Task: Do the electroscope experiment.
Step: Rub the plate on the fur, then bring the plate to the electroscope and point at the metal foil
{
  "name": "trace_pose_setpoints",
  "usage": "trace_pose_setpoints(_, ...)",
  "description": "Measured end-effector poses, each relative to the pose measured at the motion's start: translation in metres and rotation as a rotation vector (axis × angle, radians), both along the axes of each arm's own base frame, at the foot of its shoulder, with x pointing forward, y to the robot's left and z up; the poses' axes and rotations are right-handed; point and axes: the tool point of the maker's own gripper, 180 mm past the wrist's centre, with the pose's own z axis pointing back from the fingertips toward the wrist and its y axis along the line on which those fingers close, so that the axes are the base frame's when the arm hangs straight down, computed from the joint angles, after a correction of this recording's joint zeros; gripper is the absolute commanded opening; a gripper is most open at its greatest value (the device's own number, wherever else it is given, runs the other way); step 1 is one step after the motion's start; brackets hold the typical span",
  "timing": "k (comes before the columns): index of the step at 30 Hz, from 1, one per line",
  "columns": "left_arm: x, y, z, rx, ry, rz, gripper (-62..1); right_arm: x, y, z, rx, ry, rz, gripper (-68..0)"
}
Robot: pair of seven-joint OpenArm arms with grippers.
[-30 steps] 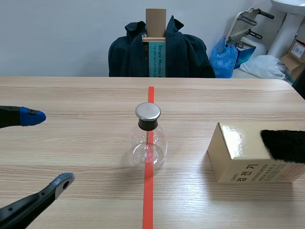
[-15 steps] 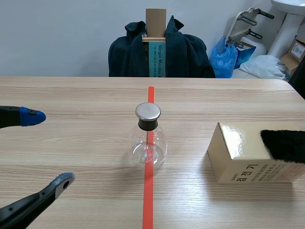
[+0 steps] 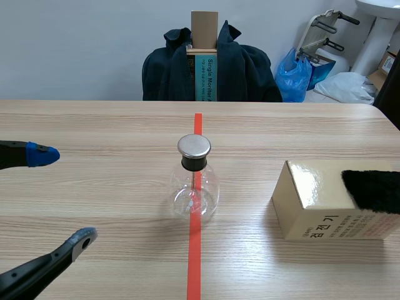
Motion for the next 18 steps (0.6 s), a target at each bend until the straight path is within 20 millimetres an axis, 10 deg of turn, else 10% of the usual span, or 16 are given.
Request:
trace_pose_setpoints(2,0.0,0.0,-0.001,0.003,0.003,0.001,-0.5,0.002,0.0,0.002,0.01,0.002,0.016,-66.9)
trace_pose_setpoints(10,0.001,0.007,-0.018,0.083,0.062,0.022,-57.9,0.018,0.003,0.002,0.021,0.083,0.064,-66.9)
trace_pose_setpoints(18,0.033,0.028,-0.034,0.1,0.057,0.071,-58.2,0.02,0.005,0.001,0.017,0.094,0.072,-66.9)
